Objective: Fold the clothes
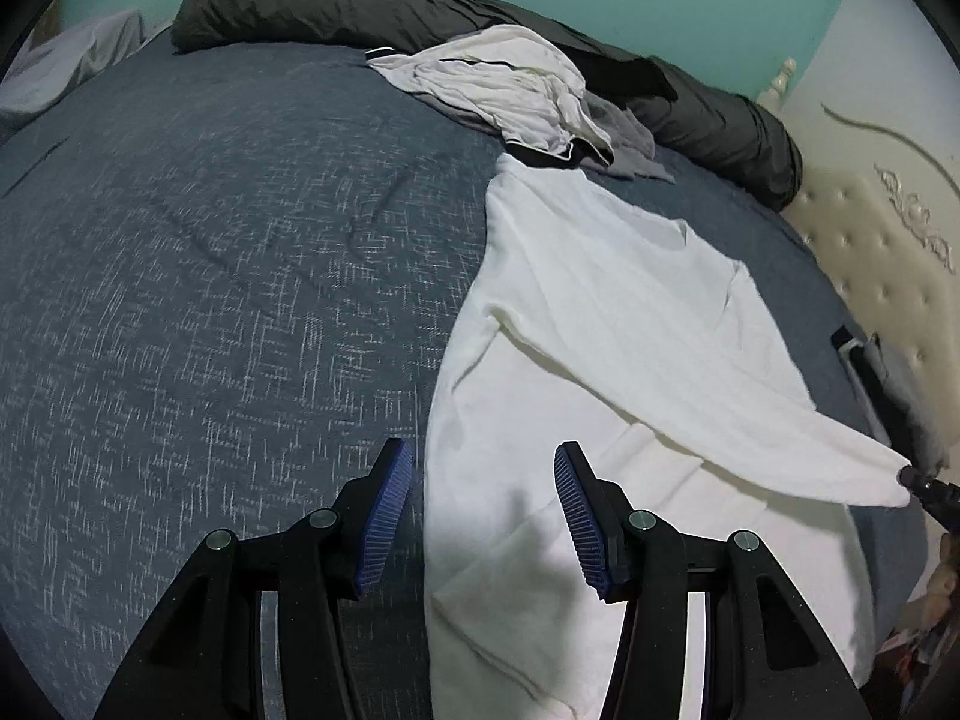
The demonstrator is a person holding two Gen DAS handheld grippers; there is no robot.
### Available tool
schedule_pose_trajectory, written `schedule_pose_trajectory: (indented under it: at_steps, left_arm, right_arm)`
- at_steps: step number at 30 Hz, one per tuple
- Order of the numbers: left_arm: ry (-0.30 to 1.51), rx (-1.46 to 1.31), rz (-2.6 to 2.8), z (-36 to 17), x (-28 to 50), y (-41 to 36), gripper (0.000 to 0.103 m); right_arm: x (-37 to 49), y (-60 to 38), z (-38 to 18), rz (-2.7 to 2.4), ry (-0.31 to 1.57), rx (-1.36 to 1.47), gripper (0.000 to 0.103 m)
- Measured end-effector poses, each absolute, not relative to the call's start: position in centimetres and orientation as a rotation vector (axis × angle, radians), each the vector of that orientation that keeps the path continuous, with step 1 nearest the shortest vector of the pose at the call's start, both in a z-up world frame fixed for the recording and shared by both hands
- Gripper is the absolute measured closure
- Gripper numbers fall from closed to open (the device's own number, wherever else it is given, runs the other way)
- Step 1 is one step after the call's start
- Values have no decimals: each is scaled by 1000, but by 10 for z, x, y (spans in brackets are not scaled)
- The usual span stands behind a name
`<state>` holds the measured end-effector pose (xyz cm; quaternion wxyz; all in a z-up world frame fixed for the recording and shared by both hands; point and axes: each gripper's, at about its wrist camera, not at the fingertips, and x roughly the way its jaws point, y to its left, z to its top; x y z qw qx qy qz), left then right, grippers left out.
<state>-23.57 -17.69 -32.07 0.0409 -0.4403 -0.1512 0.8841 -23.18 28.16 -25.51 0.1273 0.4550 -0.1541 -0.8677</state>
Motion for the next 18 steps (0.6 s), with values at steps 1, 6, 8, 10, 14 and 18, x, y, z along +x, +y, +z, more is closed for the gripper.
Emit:
schedule_pose_trajectory:
  at_steps: [1,6,8,10,14,18]
  left_arm:
    - [-444,-1354,2708,-322,-240,-176,49]
    - [-260,-1354,2742,-323,-269,-165,49]
    - [-207,-1354,2750,-324,-281,-161,49]
    - [-172,-1360,2750,-327,-294,-158,49]
    - [-40,-1404,2730,-342,-315,-148,49]
    - [25,-1434,2715,-358,-326,-148,63]
  right_arm:
    - [-231,282,-259,-2524,-454,1329,99]
    - [-225,290,-281,-2515,-505,1354,99]
    - [-222,295,-290,-2513,-532,1373,99]
    - [-220,302,-298,-2501,-556,1394,99]
    - [-220,306,-306,-2478,-566,1411,99]
    - [-221,306,-310,-2466,-578,1413,99]
